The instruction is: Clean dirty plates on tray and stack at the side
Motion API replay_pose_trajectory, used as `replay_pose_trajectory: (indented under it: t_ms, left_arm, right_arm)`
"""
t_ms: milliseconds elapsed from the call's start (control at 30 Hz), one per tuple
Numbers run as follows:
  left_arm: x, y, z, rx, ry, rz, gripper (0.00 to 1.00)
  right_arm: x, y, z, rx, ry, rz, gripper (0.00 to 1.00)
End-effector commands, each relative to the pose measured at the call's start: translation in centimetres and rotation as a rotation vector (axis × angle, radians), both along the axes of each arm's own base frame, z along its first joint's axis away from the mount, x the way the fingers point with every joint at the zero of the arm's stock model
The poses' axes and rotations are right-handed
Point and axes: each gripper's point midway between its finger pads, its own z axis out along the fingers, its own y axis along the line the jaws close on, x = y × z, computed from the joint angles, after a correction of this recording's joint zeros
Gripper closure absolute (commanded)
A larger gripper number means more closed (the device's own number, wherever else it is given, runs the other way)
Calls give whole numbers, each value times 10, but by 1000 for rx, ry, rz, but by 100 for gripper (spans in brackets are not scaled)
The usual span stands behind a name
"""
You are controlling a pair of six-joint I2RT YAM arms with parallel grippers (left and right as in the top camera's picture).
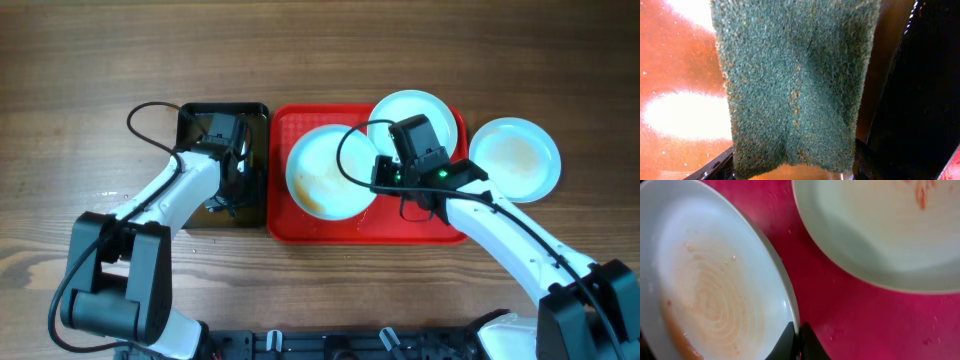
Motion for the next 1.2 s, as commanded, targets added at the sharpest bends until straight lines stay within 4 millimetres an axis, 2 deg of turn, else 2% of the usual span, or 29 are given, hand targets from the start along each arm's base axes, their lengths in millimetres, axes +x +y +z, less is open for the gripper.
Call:
replay_pose_trajectory:
  t_ms: [0, 100, 167, 300, 400, 533, 667, 800, 933, 1000, 1067, 1100, 1133, 1167]
  left_arm:
    - [7, -2, 9, -12, -31, 0, 38]
    - [7, -2, 9, -12, -31, 0, 38]
    - [7, -2, 9, -13, -31, 0, 38]
    - [7, -2, 9, -13, -31, 0, 38]
    - [7, -2, 9, -12, -31, 0, 38]
    - [7, -2, 9, -12, -31, 0, 38]
    - [7, -2, 9, -12, -31, 0, 38]
    - [7, -2, 9, -12, -32, 0, 38]
    - [7, -2, 9, -12, -32, 0, 38]
    - [8, -2, 9, -13, -35, 0, 38]
    - [8, -2, 9, -13, -36, 0, 38]
    - [8, -2, 9, -13, -36, 0, 38]
    - [8, -2, 9, -13, -36, 0, 38]
    - [8, -2, 9, -13, -36, 0, 38]
  right_arm:
    - [3, 3, 7, 43, -4, -41, 96]
    - [-21, 3, -3, 50, 107, -14, 96]
    - [-42, -6, -12, 11, 204, -18, 96]
    - [-52, 1, -12, 50, 251, 4, 96]
    - [-47, 4, -9, 70, 231, 1, 96]
    - [-22, 9, -1, 84, 119, -7, 96]
    - [-23, 8, -1, 70, 114, 11, 96]
    - [-21, -7, -6, -49, 67, 80, 96]
    - [-19, -36, -10, -214, 52, 41, 96]
    - [-7, -48, 8, -310, -16, 64, 96]
    - [9, -45, 38, -322, -106, 97, 96]
    - [15, -36, 54, -292, -146, 122, 96]
    - [18, -19, 70, -215, -177, 182, 96]
    - [16, -7, 75, -152, -173, 206, 96]
